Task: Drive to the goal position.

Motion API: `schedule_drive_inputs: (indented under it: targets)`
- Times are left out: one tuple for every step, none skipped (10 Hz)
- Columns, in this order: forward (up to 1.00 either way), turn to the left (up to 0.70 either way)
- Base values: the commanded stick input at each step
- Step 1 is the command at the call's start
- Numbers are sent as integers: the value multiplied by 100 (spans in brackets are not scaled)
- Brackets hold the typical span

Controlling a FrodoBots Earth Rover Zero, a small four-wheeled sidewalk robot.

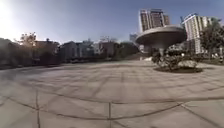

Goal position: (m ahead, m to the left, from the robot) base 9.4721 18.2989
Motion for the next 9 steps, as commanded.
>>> schedule_drive_inputs:
  targets:
    - [70,0]
    - [70,0]
    - [70,0]
    - [70,0]
    - [70,0]
    - [70,0]
    - [70,0]
    - [70,0]
    - [70,0]
